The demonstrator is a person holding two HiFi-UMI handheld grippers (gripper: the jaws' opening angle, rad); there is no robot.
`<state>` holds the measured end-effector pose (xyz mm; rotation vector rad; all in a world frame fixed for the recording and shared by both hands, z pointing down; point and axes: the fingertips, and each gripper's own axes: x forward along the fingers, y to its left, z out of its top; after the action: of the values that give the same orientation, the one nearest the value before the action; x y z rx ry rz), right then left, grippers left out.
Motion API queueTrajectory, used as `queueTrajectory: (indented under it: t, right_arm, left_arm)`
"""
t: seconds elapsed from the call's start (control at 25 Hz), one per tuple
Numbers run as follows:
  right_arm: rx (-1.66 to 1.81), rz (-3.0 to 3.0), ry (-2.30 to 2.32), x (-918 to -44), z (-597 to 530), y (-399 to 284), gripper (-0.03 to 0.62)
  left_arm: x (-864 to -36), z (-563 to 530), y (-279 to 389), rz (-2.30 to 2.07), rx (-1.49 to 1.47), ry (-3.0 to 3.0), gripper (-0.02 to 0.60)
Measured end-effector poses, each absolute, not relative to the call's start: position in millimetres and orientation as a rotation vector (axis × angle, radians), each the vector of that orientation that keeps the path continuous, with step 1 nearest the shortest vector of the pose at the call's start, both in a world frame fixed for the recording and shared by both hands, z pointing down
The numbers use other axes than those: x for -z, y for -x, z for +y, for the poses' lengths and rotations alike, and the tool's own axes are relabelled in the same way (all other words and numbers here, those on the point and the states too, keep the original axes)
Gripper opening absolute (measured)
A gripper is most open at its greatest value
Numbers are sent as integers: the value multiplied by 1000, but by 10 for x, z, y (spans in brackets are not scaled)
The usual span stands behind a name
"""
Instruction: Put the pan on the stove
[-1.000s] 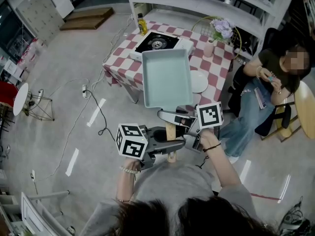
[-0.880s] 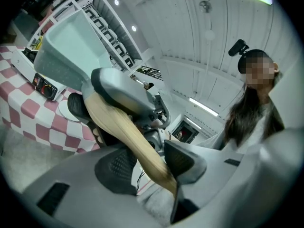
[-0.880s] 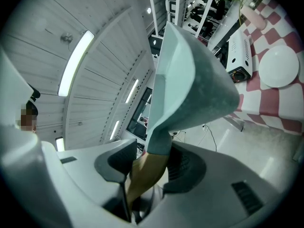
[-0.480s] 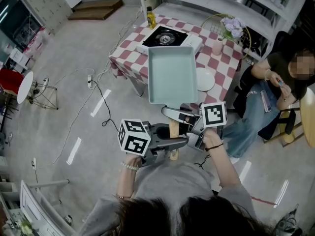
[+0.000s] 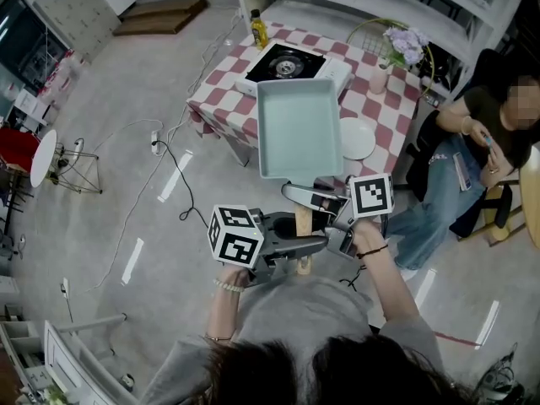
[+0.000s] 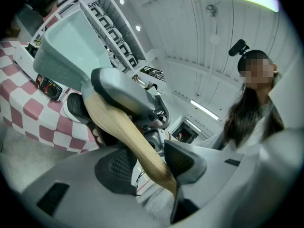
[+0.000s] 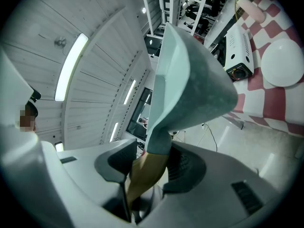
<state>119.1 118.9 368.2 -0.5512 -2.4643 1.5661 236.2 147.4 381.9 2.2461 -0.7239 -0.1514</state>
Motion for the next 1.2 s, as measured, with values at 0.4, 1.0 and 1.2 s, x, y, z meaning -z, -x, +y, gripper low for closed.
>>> queueTrajectory:
  t: [0.4, 1.0, 1.2]
  right_arm:
    - [-1622, -2484, 447, -3799, 821, -702, 187]
    - [-1686, -2520, 317, -3906, 376, 42, 187]
    - [-1695, -2531, 289, -3928, 276, 225, 189]
  left_arm:
    - [-3895, 1195, -1848, -630, 130, -2247, 186]
    - [-3974, 866, -1063, -512, 93, -2243, 186]
    - [-3995, 788, -870, -488, 85, -2245, 186]
